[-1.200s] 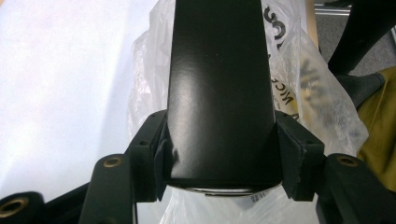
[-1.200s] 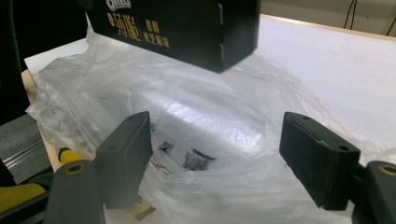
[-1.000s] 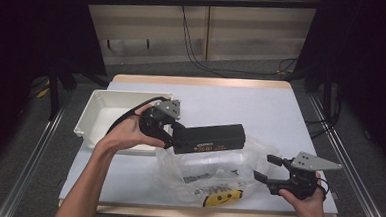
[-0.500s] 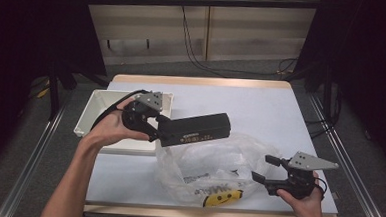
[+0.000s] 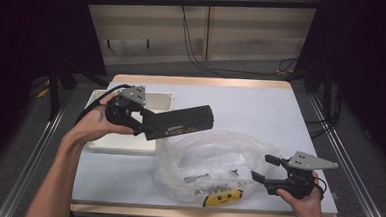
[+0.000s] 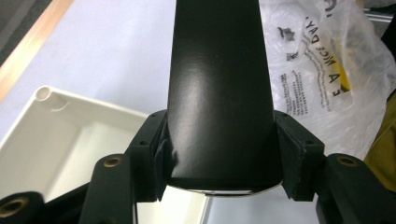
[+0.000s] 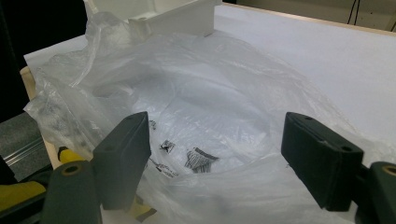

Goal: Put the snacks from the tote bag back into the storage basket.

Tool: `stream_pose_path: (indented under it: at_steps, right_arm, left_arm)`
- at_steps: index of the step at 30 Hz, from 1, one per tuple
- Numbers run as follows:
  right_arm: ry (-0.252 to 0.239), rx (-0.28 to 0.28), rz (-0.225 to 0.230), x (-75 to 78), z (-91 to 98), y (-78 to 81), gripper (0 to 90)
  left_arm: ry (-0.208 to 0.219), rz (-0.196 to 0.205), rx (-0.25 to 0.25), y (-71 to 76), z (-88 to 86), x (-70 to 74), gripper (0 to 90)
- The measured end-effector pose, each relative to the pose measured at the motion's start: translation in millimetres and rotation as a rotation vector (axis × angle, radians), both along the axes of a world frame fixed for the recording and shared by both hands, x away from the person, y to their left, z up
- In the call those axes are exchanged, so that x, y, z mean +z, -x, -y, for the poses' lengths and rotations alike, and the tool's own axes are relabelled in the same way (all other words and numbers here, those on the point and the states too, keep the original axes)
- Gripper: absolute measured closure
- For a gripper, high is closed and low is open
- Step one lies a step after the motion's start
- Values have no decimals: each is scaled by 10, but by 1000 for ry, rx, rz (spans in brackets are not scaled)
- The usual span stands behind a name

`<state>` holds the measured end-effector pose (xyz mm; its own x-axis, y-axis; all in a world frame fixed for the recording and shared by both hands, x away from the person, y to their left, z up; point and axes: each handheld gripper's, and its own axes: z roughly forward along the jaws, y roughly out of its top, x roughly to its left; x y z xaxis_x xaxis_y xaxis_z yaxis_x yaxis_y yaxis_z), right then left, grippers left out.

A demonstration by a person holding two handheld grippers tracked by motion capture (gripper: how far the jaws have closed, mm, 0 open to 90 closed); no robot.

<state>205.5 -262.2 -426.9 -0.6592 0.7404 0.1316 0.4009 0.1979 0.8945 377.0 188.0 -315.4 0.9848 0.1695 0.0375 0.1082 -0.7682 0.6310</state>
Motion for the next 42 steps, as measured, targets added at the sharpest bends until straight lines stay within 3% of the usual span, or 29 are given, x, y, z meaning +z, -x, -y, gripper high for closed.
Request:
stream_pose_path:
  at_steps: [5,20,24,34,39,42]
  right_arm:
    - [2,-2,-1,0,-6,-2,234]
    - [2,5,-4,-3,-16,-4,234]
    - [1,7,-4,-5,-21,-5,233]
    - [1,4,-4,-2,-16,-4,233]
    - [3,4,-6,-9,-12,-8,234]
    - [1,5,-5,-8,-17,-7,233]
  left_arm:
    - [2,8,-3,-22,-121,8,434]
    - [22,13,91,-216,-560,-2,434]
    - [-1,12,89,-263,-663,4,434]
    - [-4,7,142,-361,-896,-38,434]
    - [-25,10,136,-402,-976,-57,434]
    - [-17,13,150,-430,-1037,-66,433]
